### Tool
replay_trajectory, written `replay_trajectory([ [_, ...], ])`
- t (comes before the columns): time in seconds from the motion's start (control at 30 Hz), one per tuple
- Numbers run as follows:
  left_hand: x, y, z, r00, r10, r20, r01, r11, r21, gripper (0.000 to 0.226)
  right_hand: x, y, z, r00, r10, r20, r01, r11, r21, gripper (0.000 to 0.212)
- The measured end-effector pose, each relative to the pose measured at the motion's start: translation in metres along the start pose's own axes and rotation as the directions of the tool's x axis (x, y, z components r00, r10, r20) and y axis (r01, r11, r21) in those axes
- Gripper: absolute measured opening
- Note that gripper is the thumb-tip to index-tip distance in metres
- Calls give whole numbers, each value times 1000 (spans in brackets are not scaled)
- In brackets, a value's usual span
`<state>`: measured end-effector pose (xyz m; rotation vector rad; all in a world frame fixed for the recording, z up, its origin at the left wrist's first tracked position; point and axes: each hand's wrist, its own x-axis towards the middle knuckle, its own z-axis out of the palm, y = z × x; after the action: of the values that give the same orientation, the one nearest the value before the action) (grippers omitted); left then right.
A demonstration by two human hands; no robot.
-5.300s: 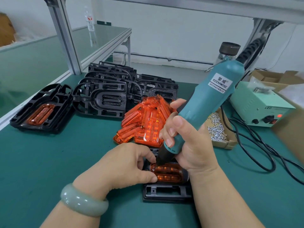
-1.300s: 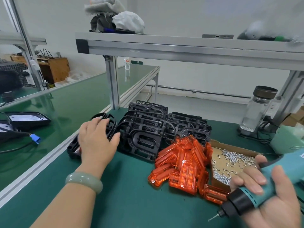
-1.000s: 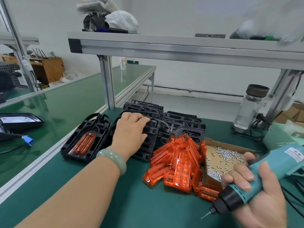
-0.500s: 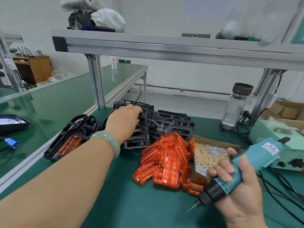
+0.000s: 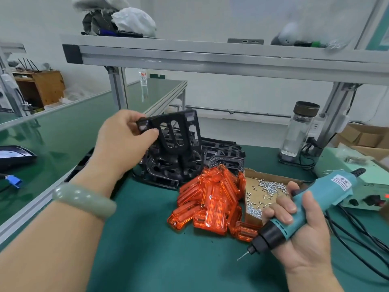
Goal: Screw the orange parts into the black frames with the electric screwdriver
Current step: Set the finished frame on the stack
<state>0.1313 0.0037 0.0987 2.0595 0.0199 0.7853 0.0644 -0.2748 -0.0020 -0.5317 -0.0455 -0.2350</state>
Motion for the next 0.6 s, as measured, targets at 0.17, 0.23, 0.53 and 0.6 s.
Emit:
replay_trajectory([
  [0.17,-52,-4,-12,942,-253,218,320,873,-368,13,-1,-3,1,1000,-4,3,4,1000,6,16],
  [0.23,-76,-6,-13,908,-303,291,405,812,-420,13,-1,-6,1,1000,-2,11,2,1000,29,16],
  [0.53,-161,-16,-6,688,-520,506,726,506,-466,10,-2,-14,-5,1000,-11,21,9,993,114,17],
  [0.6,-172,-21,-6,659,-556,506,752,473,-459,15,-2,-15,-6,1000,-15,24,12,994,111,17],
])
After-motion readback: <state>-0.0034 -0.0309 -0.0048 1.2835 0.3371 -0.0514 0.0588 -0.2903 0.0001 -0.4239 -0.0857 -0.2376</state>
